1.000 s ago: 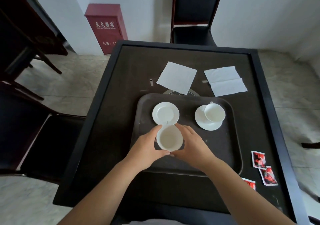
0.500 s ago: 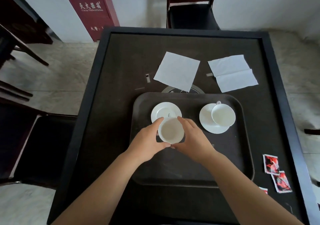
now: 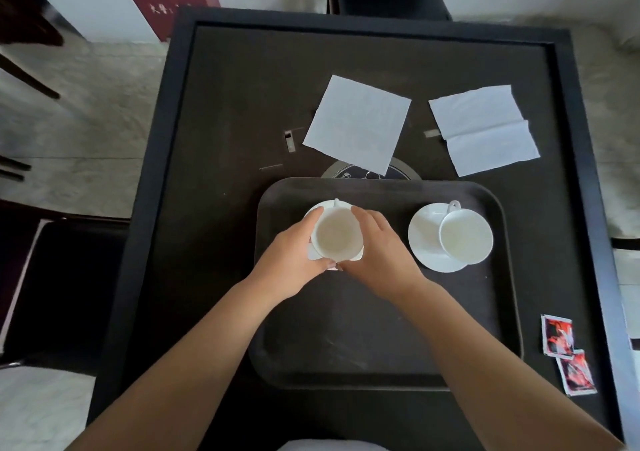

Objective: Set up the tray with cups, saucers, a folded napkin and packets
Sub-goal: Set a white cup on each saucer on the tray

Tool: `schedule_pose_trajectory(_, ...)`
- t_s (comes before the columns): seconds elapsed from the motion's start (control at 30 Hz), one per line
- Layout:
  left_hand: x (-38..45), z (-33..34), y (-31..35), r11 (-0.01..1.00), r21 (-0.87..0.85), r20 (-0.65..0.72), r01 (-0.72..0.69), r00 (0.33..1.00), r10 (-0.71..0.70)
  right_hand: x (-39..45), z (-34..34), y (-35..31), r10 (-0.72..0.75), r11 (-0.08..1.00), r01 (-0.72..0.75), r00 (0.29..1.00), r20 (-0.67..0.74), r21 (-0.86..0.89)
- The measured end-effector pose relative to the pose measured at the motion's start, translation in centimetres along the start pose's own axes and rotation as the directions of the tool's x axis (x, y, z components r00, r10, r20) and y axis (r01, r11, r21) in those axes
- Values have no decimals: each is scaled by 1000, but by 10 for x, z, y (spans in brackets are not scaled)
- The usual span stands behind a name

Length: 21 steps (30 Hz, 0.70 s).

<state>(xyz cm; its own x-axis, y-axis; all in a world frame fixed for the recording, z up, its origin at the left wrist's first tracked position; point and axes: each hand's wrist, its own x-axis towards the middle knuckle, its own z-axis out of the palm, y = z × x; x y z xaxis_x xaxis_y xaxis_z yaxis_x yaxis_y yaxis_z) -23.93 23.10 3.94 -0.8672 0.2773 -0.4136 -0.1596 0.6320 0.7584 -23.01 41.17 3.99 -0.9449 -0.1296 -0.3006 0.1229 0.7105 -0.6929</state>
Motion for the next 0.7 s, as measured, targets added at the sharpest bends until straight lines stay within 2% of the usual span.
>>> schedule_pose_trajectory(0.37, 3, -1, 1, 1000, -29, 36, 6, 999, -5, 6, -1, 5, -30, 999, 31, 999, 25, -15)
schedule_pose_trajectory(0.53, 1, 4, 3, 993, 117, 67, 2, 998, -10, 6, -3, 4, -83, 993, 89, 993, 84, -79)
schedule_pose_trajectory(0.7, -10, 5, 13, 952, 305, -13, -9, 1000, 14, -10, -17, 2, -70, 973, 91, 992, 108, -214)
